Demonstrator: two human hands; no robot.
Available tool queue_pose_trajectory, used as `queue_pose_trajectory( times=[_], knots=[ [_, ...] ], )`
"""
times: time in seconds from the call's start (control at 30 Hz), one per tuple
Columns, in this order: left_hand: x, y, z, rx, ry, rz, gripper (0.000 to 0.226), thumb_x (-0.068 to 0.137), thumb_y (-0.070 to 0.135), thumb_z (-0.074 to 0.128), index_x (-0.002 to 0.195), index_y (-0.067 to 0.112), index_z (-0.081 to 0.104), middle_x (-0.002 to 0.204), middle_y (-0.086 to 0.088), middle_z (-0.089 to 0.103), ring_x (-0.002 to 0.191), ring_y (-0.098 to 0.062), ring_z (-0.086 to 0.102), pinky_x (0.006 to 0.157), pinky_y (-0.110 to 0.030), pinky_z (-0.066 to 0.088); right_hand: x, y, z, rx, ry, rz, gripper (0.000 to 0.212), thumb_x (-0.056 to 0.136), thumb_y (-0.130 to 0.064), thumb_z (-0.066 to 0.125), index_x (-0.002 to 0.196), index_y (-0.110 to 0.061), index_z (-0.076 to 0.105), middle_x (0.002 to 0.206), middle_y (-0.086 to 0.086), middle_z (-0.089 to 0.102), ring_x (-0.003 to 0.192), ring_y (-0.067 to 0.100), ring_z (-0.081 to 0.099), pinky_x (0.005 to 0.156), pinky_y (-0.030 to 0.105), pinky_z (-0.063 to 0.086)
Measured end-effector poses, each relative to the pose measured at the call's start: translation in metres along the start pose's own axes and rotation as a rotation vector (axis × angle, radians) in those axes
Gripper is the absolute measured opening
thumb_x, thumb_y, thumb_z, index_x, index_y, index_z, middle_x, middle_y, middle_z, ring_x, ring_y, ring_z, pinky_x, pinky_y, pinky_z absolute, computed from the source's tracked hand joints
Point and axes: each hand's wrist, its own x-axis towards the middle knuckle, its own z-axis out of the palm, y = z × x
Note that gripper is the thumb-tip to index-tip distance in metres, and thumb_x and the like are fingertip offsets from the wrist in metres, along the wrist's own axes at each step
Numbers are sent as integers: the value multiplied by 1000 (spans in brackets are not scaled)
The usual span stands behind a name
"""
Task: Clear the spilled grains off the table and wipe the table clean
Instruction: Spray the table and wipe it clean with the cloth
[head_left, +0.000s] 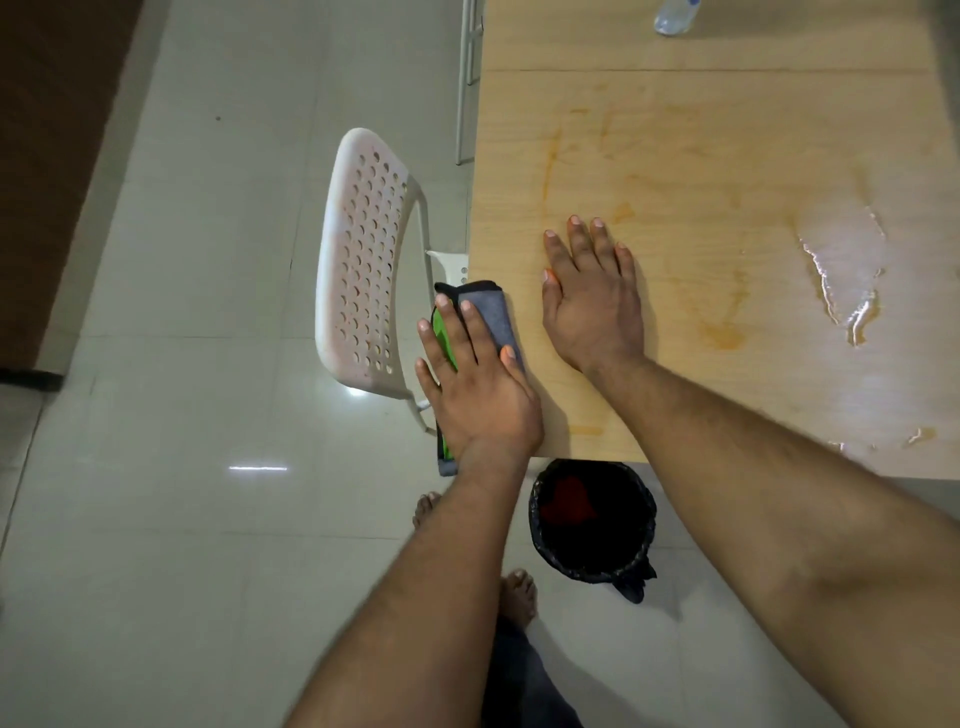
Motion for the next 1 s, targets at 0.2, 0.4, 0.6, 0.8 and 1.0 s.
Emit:
queue_pose_trajectory(
  times=[0.2,0.4,0.6,0.8,1.0],
  knots=[
    [79,13,-9,3,-52,247,66,109,43,14,168,20,-6,175,1,-20,162,-30,-15,130,-51,14,4,3,0,24,-21,-9,59,109,-41,27,164,-23,35,173,6,25,162,27,15,130,50,15],
    [133,19,-14,39,-54,446,68,109,44,10,169,15,-2,176,-2,-15,161,-29,-18,132,-47,5,10,11,-1,132,-32,7,58,106,-42,32,161,-24,43,172,0,29,162,22,15,130,47,15],
    [174,38,-17,34,-53,467,68,108,46,4,168,15,-6,175,-1,-18,159,-25,-24,132,-43,1,50,31,-4,105,-36,-26,58,104,-43,35,156,-25,49,171,3,33,161,23,21,128,47,21],
    [222,66,-26,33,-64,448,66,111,41,7,167,10,-7,176,-7,-14,160,-28,-21,132,-42,-2,109,66,-15,13,-62,76,66,103,-46,17,162,-27,39,174,1,26,162,21,14,130,46,17],
    [285,98,-25,169,-28,485,69,108,41,6,167,7,0,176,-12,-5,161,-34,-16,132,-43,-3,107,66,-9,-51,-67,65,62,107,-43,17,166,-27,29,175,2,20,163,22,9,130,47,16]
  ],
)
